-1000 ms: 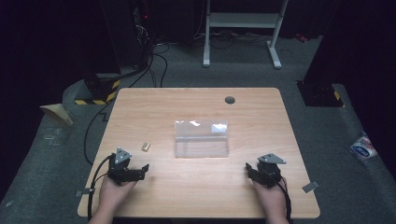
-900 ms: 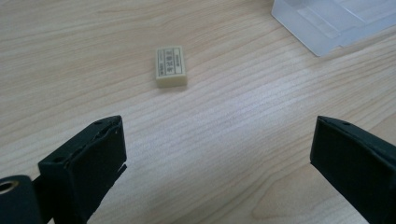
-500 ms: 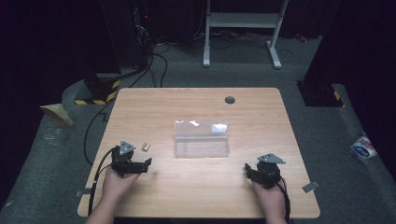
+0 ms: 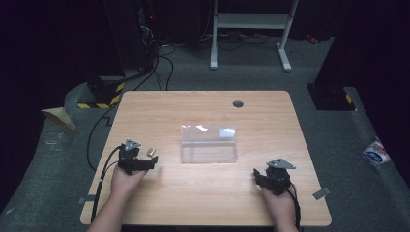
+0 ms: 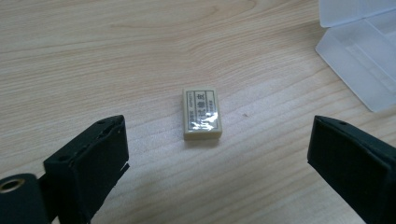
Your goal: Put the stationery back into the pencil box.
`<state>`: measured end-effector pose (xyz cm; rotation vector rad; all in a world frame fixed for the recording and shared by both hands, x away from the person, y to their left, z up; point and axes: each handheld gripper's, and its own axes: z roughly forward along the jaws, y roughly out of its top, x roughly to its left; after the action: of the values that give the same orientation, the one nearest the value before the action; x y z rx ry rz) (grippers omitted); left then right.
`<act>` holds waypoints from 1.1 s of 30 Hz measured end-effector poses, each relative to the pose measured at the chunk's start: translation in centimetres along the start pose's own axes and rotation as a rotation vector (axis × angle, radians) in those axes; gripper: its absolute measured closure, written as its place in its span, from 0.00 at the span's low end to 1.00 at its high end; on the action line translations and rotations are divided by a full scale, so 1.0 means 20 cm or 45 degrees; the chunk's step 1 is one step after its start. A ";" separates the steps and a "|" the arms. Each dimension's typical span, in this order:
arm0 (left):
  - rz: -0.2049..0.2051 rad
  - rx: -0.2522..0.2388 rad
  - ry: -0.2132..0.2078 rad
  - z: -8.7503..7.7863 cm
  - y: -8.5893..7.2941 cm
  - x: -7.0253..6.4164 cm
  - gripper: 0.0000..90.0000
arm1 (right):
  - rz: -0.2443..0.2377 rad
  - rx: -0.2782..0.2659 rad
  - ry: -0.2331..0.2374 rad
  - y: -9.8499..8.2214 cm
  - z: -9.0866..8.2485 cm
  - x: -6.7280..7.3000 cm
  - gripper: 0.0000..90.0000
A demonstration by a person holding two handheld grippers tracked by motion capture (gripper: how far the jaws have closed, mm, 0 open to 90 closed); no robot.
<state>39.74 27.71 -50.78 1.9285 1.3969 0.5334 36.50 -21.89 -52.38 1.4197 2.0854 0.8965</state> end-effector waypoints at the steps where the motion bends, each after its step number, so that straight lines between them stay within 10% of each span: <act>1: -0.005 0.002 0.001 0.01 0.00 0.01 0.07 | -0.001 0.000 0.001 0.00 0.00 0.00 0.38; 7: 0.073 0.032 0.041 0.05 0.06 -0.01 0.13 | -0.002 0.004 -0.002 0.00 0.00 0.00 0.38; 33: 0.027 -0.042 0.059 0.11 -0.02 -0.03 0.72 | -0.007 0.007 -0.002 0.00 0.00 0.01 0.39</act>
<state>40.78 26.58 -52.49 1.9177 1.3890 0.6110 36.49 -21.78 -52.34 1.4166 2.0910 0.8875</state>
